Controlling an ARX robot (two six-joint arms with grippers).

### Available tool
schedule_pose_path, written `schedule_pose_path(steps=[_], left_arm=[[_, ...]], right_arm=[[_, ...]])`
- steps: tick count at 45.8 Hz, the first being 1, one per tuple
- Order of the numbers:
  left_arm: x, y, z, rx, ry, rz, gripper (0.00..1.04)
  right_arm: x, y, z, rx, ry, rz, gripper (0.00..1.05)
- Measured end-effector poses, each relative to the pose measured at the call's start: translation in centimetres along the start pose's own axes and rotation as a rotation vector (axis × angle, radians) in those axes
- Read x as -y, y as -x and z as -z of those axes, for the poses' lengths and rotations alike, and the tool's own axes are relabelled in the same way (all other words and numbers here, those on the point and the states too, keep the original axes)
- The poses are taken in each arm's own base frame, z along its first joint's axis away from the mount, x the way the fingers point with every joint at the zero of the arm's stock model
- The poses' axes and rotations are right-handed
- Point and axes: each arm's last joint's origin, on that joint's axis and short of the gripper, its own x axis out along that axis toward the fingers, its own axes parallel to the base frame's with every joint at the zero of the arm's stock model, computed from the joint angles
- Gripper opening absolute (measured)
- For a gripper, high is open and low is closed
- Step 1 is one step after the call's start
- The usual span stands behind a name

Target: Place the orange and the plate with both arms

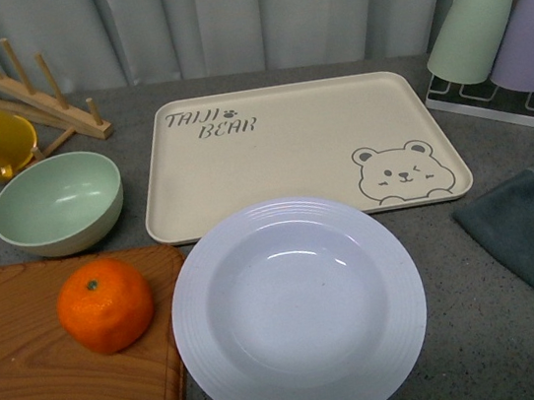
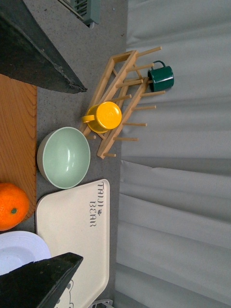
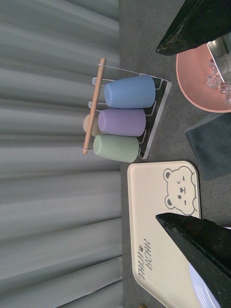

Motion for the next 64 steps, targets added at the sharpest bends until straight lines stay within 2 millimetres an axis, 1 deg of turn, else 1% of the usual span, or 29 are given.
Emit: schedule_pose_path(steps=[64], left_arm=[[0.0, 0.0, 0.0, 0.0, 0.0, 0.0, 0.98]], right_arm=[[0.0, 0.0, 0.0, 0.0, 0.0, 0.0, 0.96]])
